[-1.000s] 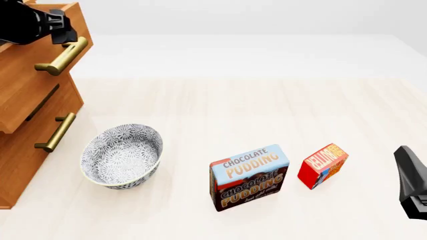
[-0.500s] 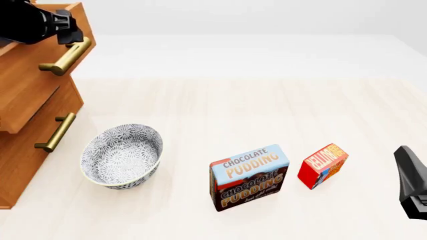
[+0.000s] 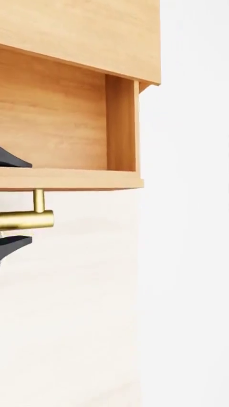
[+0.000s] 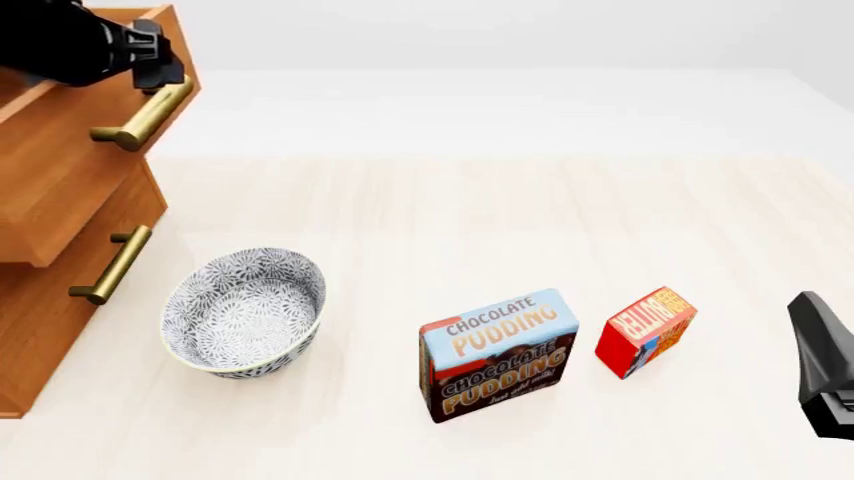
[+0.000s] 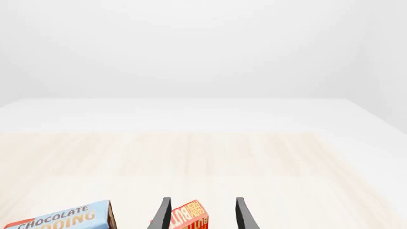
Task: Put the butter at the back in the top drawer of the cabinet and close it.
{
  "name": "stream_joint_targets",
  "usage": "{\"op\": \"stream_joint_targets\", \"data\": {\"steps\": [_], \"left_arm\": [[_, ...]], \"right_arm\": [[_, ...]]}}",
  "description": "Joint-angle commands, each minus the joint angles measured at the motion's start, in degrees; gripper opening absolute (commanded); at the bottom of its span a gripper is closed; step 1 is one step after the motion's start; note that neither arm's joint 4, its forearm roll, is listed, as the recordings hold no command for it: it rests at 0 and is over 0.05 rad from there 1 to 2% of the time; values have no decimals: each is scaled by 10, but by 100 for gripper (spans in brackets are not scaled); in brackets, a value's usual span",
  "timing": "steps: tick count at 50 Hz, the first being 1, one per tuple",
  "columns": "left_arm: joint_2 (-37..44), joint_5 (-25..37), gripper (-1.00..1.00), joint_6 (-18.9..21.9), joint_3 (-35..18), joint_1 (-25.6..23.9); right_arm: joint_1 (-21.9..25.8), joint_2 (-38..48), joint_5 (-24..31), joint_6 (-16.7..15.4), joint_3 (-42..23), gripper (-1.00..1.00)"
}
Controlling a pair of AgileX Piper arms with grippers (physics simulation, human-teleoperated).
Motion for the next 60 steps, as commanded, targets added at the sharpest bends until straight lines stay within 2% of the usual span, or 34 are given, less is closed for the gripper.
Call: {"op": "stream_joint_targets", "data": {"steps": [1, 60], "left_arm": [[49, -4, 100, 1, 17, -13], [79, -3, 100, -18, -11, -110]], "right_arm": [[0, 0, 0, 0, 0, 100], [0, 0, 0, 0, 0, 100]]}}
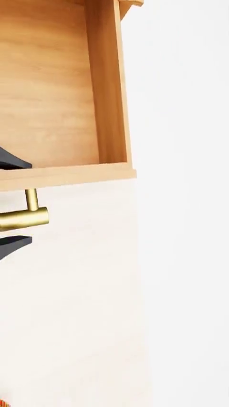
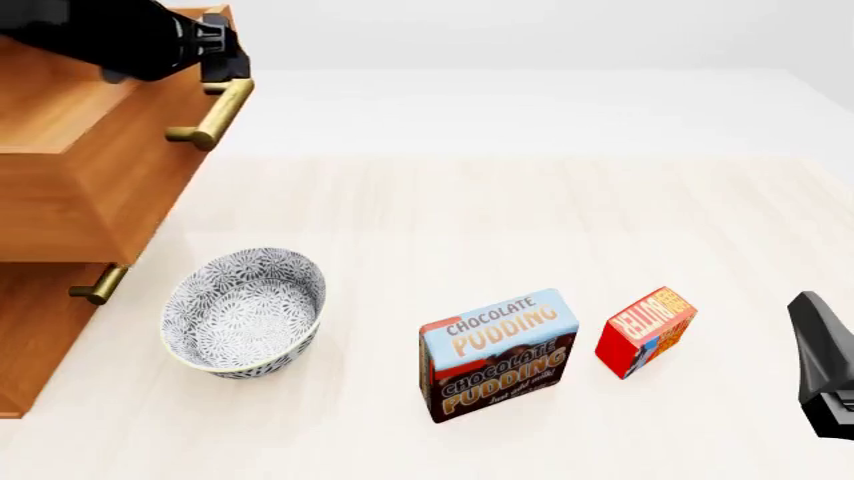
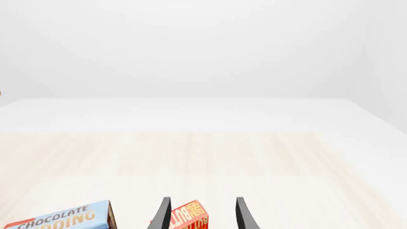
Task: Put the butter at the back in the top drawer of the cabinet and close it.
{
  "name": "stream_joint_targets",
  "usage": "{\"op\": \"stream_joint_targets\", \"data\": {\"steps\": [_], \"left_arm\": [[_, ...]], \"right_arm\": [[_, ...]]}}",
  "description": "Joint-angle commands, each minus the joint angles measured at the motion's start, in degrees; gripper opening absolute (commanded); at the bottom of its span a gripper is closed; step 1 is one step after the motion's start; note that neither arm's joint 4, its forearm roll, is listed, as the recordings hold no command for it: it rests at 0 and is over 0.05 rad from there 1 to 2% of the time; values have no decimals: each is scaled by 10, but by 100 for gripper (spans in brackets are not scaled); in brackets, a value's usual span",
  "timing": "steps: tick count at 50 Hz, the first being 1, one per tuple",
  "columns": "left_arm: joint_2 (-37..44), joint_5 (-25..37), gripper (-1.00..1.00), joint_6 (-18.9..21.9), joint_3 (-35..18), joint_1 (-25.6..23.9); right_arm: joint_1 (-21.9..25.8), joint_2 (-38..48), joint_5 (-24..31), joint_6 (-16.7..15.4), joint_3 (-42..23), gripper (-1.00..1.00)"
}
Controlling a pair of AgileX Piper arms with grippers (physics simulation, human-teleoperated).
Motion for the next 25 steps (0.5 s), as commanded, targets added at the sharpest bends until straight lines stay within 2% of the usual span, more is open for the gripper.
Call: {"op": "stream_joint_targets", "data": {"steps": [1, 25], "left_arm": [[51, 1, 100, 25, 17, -26], [68, 5, 100, 19, -7, -68]], "right_arm": [[0, 0, 0, 0, 0, 100], [0, 0, 0, 0, 0, 100]]}}
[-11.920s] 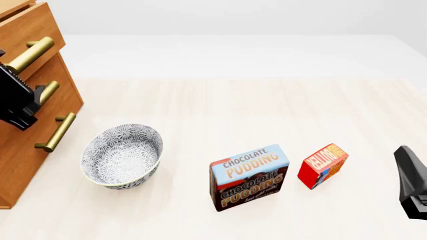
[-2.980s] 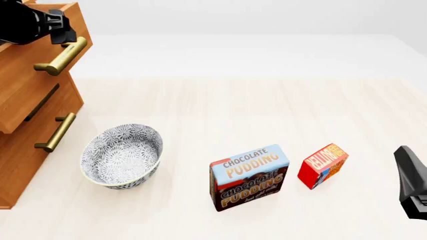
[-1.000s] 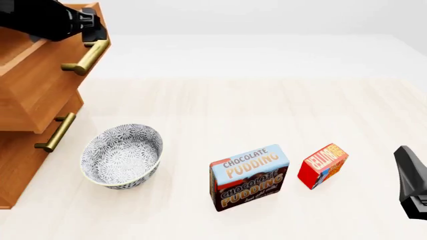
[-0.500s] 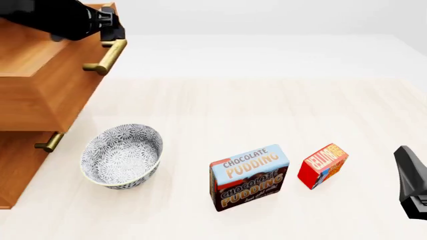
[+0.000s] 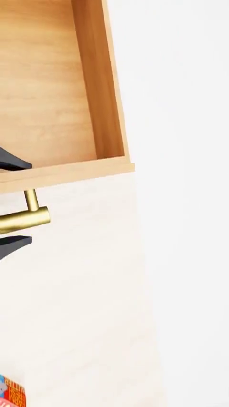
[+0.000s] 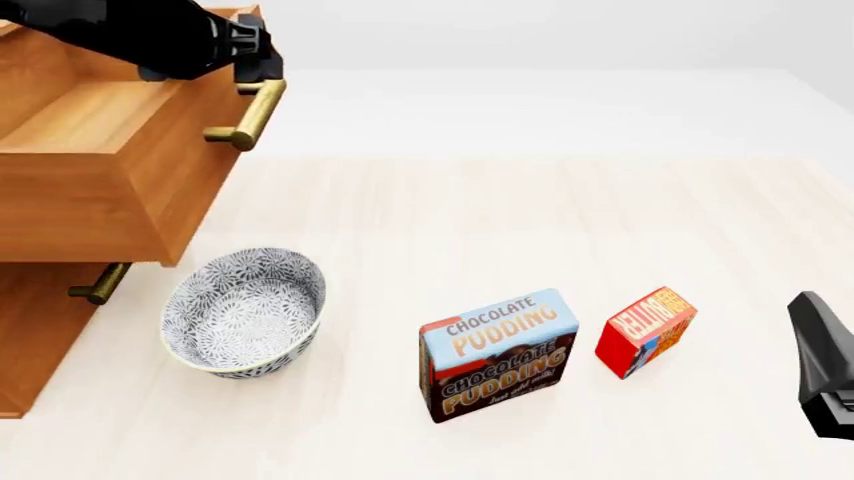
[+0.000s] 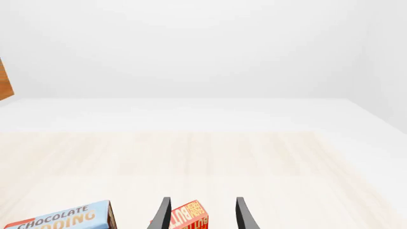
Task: Put the butter at the back in the top drawer of the cabinet and close it.
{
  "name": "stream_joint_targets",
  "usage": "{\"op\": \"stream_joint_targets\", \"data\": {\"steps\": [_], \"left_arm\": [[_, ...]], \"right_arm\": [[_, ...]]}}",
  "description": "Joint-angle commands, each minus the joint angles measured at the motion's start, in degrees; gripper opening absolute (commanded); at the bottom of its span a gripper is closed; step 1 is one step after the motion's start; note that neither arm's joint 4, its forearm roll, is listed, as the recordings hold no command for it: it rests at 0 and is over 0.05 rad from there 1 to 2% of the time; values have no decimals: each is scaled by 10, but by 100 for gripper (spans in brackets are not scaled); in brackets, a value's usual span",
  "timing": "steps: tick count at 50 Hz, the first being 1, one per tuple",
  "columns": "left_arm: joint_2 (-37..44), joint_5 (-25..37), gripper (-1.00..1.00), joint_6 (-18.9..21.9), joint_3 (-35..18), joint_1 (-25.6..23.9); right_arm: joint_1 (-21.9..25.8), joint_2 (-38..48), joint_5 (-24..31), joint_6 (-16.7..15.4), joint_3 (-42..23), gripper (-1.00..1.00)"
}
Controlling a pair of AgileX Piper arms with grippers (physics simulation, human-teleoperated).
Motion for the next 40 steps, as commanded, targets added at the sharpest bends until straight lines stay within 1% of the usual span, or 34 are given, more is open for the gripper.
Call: {"op": "stream_joint_targets", "data": {"steps": [1, 7, 19, 21, 23, 24, 26, 29, 33, 38, 39, 40], "left_arm": [[51, 0, 100, 19, 12, -29], [53, 0, 100, 24, 13, -33], [51, 4, 100, 23, 9, -49], [3, 0, 100, 24, 58, -50], [-25, 2, 100, 24, 82, -52], [-32, 5, 100, 24, 85, -52], [-26, 6, 100, 25, 77, -53], [-48, 15, 100, 28, 85, -53], [-57, 21, 100, 31, 85, -49], [-67, 32, 100, 28, 67, -51], [-63, 42, 100, 28, 47, -51], [-63, 42, 100, 28, 46, -51]], "right_arm": [[0, 0, 0, 0, 0, 100], [0, 0, 0, 0, 0, 100], [0, 0, 0, 0, 0, 100], [0, 0, 0, 0, 0, 100], [0, 0, 0, 0, 0, 100], [0, 0, 0, 0, 0, 100], [0, 0, 0, 0, 0, 100], [0, 0, 0, 0, 0, 100], [0, 0, 0, 0, 0, 100], [0, 0, 0, 0, 0, 100], [0, 0, 0, 0, 0, 100], [0, 0, 0, 0, 0, 100]]}}
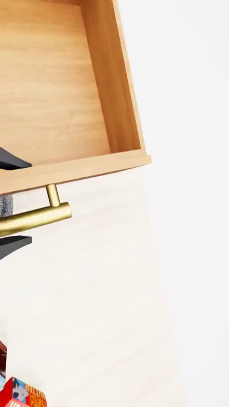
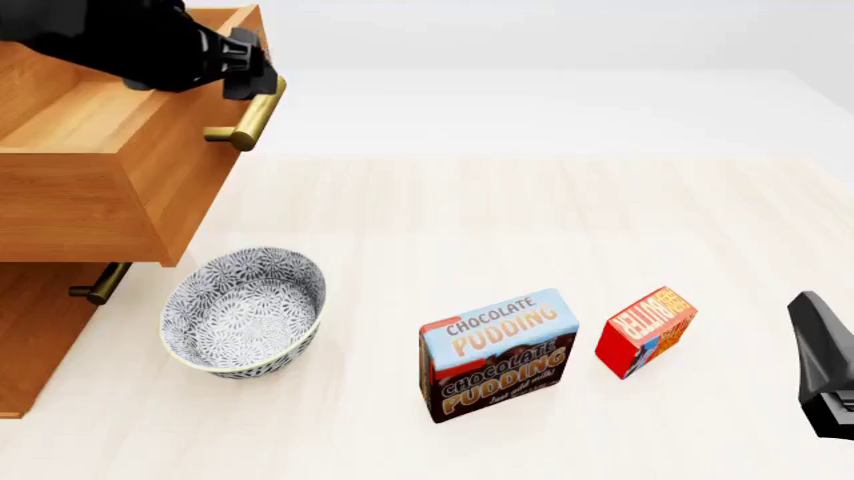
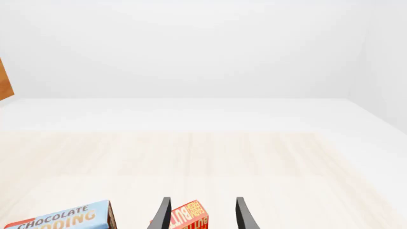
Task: Put the butter at the back in the top drawer of the cabinet and close it.
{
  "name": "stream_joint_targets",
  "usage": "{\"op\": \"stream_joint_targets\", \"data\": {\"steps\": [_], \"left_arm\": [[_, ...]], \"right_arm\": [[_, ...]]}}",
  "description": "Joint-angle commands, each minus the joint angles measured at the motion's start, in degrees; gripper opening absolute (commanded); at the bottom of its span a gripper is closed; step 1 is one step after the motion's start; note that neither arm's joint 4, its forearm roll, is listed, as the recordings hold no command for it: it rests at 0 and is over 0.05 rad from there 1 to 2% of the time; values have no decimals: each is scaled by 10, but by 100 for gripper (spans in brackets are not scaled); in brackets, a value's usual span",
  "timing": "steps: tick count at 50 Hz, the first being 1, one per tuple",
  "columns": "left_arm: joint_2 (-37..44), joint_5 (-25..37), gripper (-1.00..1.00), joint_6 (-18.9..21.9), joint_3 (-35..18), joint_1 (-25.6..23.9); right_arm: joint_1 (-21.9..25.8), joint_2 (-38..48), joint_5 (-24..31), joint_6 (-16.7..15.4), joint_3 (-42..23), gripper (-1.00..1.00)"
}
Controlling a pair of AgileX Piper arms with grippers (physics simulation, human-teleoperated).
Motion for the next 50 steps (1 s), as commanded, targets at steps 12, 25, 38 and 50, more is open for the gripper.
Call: {"op": "stream_joint_targets", "data": {"steps": [12, 25, 38, 50], "left_arm": [[-8, 58, 100, 46, -68, -33], [-10, 83, 100, 60, -110, -28], [-32, 99, 100, 68, -116, -21], [-61, 118, 100, 74, -119, -25]], "right_arm": [[0, 0, 0, 0, 0, 100], [0, 0, 0, 0, 0, 100], [0, 0, 0, 0, 0, 100], [0, 0, 0, 0, 0, 100]]}}
